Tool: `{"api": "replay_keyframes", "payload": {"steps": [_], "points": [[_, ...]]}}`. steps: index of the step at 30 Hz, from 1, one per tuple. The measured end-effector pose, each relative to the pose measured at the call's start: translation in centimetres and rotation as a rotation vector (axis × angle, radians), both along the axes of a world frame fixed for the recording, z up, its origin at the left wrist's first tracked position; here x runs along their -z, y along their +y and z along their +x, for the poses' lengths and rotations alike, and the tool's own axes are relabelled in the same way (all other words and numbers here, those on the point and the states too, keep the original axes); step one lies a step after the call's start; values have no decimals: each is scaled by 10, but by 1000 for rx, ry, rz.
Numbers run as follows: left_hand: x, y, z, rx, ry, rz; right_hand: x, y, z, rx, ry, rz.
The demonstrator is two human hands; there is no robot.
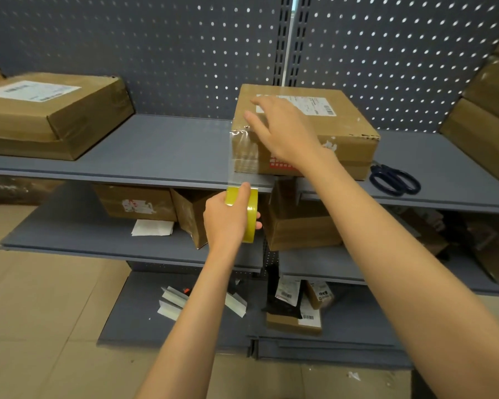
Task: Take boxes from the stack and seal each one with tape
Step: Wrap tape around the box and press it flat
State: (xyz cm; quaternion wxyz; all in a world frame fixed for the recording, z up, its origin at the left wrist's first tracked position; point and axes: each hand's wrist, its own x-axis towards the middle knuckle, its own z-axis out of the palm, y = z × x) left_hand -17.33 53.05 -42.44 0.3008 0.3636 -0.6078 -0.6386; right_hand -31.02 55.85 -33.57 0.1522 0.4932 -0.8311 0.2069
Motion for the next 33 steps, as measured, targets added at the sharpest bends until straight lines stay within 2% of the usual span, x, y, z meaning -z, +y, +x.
{"api": "replay_keyframes", "payload": {"steps": [7,13,18,22,29,33], "points": [[1,-1,-1,-8,0,-4,26,77,-24,272,138,-201],[4,-1,-2,-10,13,-7,46,134,-43,484,152,-319],[5,-2,-2,-13,18,-1,61,164,-57,666,-34,-106],[4,-2,-2,-7,12,-3,67,171,-65,721,-161,22],[3,-2,-3,-11,9,-4,63,165,-79,752,-225,117],[4,-2,-2,-14,6,-6,64,165,-70,786,-210,43]]}}
